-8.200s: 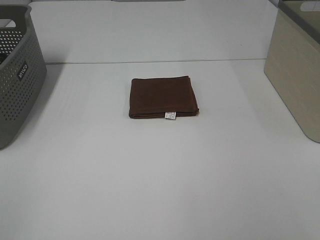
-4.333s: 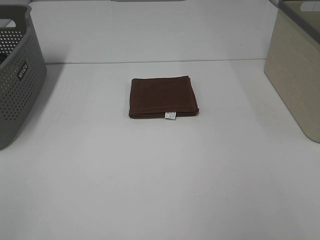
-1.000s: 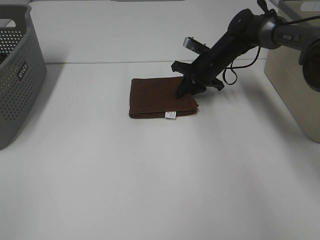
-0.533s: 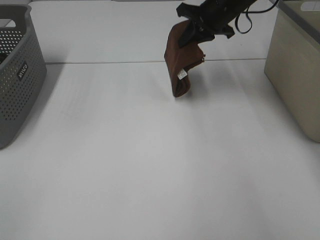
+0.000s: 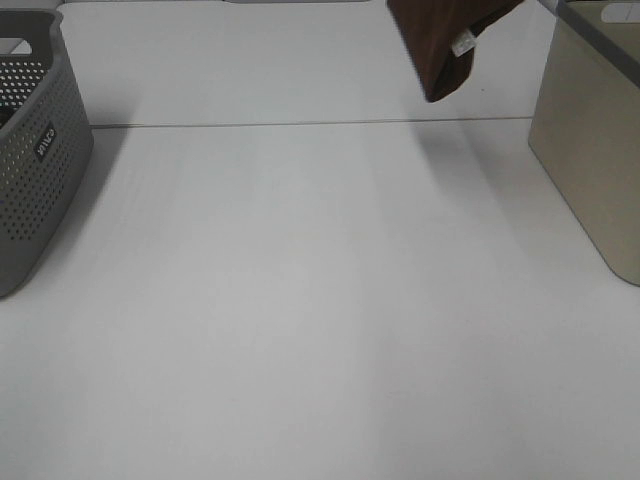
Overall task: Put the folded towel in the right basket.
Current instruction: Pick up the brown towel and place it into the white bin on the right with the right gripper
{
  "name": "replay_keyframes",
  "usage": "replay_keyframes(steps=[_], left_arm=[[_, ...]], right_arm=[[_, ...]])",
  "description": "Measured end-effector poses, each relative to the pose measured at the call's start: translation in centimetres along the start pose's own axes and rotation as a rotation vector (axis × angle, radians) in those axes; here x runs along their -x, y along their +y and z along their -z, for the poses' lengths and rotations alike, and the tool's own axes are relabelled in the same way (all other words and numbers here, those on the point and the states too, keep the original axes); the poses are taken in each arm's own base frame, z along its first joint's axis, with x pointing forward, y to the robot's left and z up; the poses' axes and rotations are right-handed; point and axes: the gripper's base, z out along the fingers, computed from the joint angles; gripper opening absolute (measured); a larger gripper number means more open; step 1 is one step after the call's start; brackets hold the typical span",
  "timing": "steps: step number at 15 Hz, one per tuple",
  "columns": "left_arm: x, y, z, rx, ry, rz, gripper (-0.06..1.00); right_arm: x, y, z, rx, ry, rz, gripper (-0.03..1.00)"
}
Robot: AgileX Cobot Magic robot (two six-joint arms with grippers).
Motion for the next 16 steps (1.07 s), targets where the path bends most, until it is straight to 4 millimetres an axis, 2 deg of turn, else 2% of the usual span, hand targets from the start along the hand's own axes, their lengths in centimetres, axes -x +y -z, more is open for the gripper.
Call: replay_keyframes(steps=[1, 4, 6, 8, 10, 13, 14, 16], left_arm=[[0.0, 0.0, 0.0, 0.0, 0.0, 0.0, 0.97], [0.0, 0.0, 0.0, 0.0, 0.0, 0.0, 0.97], [0.0, 0.0, 0.0, 0.0, 0.0, 0.0, 0.97], [0.0, 0.0, 0.0, 0.0, 0.0, 0.0, 0.97], [0.0, 0.0, 0.0, 0.0, 0.0, 0.0, 0.97], [0.0, 0.0, 0.0, 0.0, 0.0, 0.0, 0.97], [0.0, 0.0, 0.0, 0.0, 0.0, 0.0, 0.97], [0.0, 0.0, 0.0, 0.0, 0.0, 0.0, 0.97]], right_arm=[[0.0, -0.5, 1.0, -0.015, -0.006, -0.008, 0.09], [-0.6, -4.0, 6.1, -0.104, -0.06, -0.068, 0.09], [-1.2, -6.4, 8.4, -0.162, -0.089, -0.118, 0.09], [-2.1, -9.2, 9.9, -0.217, -0.104, -0.201, 0.09], [-3.3, -11.9, 11.0, -0.269, -0.106, -0.278, 0.09], [-4.8, -15.0, 12.2, -0.328, -0.107, -0.357, 0.09], [-5.2, -15.8, 11.9, -0.333, -0.098, -0.373, 0.09], [-5.8, -17.0, 9.8, -0.306, -0.058, -0.405, 0.09]])
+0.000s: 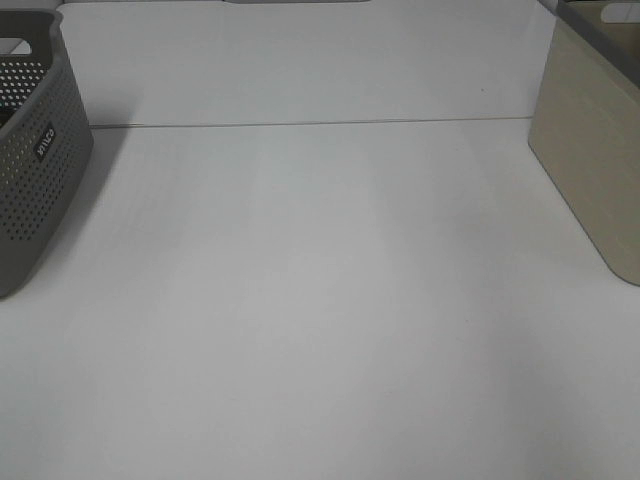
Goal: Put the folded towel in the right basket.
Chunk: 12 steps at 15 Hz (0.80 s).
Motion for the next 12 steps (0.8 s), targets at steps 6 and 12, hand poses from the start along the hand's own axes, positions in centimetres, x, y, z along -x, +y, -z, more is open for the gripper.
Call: replay_keyframes(steps=[6, 12], left_arm=[[0.0, 0.0, 0.0, 0.0, 0.0, 0.0, 0.97], [0.0, 0.0, 0.0, 0.0, 0.0, 0.0, 0.97]], right_arm=[[-2.8, -1.4, -7.2, 0.014, 0.195, -0.06, 0.2], [-2.5, -1.0, -6.2, 0.022, 0.173, -0.093, 0.61]])
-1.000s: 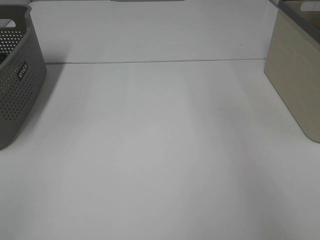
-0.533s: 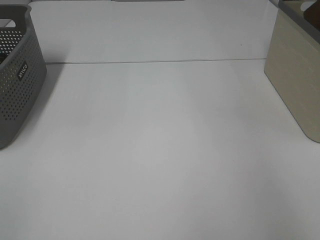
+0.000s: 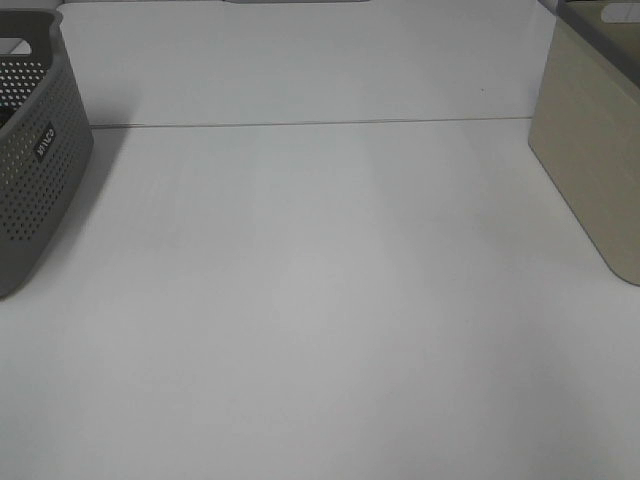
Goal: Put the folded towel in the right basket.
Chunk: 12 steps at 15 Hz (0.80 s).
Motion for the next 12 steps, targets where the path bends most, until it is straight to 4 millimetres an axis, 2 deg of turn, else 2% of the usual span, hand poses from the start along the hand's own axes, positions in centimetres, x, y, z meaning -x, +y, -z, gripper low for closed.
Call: replay_keyframes(steps=[3, 4, 7, 9, 12], left_arm=[[0.0, 0.0, 0.0, 0.0, 0.0, 0.0, 0.97], [0.0, 0.0, 0.0, 0.0, 0.0, 0.0, 0.97], [0.0, 0.0, 0.0, 0.0, 0.0, 0.0, 0.97], [0.0, 0.0, 0.0, 0.0, 0.0, 0.0, 0.97], [0.0, 0.0, 0.0, 0.0, 0.0, 0.0, 0.97]], right_arm=[[0.2, 1.7, 3.3, 0.064, -0.075, 0.0, 0.63], [0.2, 2.8, 4.6, 0.075, -0.099, 0.022, 0.63], [-0.4, 7.8, 7.1, 0.112, -0.141, 0.133, 0.63], [-1.6, 10.6, 8.9, 0.131, -0.151, 0.182, 0.63], [-4.5, 11.8, 10.9, 0.137, -0.122, 0.2, 0.63]])
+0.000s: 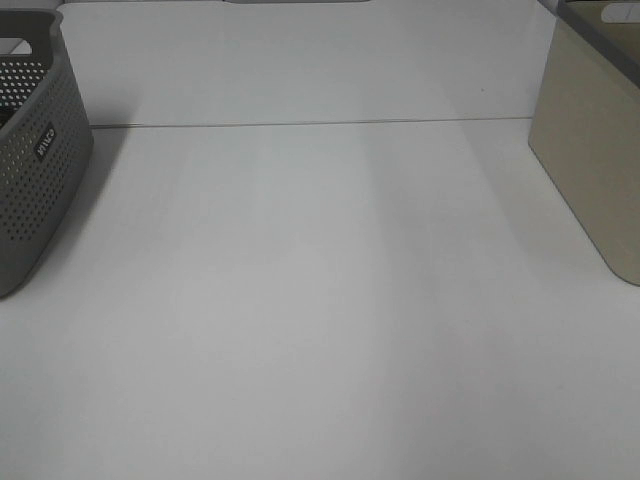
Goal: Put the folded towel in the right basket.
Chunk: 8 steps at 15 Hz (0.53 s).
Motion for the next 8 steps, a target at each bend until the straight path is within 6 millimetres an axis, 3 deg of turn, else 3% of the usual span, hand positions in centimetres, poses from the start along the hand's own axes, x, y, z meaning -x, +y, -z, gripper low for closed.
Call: replay_keyframes(steps=[1, 2, 8], left_arm=[[0.0, 0.0, 0.0, 0.0, 0.0, 0.0, 0.97], [0.0, 0.0, 0.0, 0.0, 0.0, 0.0, 0.97], [0.0, 0.0, 0.0, 0.0, 0.0, 0.0, 0.97]], right_arm=[[-1.3, 0.3, 0.7, -0.002, 0.02, -0.003, 0.63], [-4.3, 0.3, 1.9, -0.024, 0.069, -0.004, 0.63], [-17.1, 0.8, 4.6, -0.049, 0.223, -0.021, 0.63]])
